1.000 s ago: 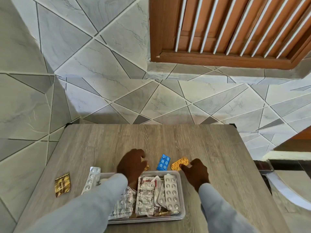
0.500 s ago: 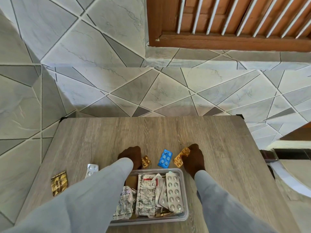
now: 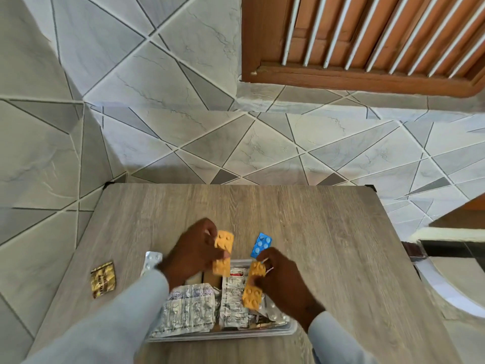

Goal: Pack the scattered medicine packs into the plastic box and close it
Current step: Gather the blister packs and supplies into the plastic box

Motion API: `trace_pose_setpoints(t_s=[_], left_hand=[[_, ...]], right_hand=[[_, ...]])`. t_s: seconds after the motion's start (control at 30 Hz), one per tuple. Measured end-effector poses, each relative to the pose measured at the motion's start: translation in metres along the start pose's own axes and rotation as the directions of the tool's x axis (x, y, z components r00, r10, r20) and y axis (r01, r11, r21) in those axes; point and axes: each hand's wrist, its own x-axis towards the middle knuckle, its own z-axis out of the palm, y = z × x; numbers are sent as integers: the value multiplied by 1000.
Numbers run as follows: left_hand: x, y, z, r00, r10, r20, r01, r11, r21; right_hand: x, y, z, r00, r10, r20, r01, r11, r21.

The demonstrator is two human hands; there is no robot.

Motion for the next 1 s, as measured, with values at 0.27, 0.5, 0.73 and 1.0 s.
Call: trace_pose_setpoints(t_s=[0.27,0.5,0.73,1.0], left_hand=[[-35,-45,45,1000,1,-15,1,984,176],[-36,-45,56,998,22,63,-54,834,549],[-32,-31,38,987,161,5,-135,810,571],[-17,-58,-73,846,37,-532,210,894,396]], right_hand=[[-20,11,13,982,-184,42,172,781,-600],[-16,10,-4,990,-134,-50,83,825,-559],[40,2,-26,976,32,-216,-103,940,-325],[108,-2,-4,896,444,-5,-381,763,-523]])
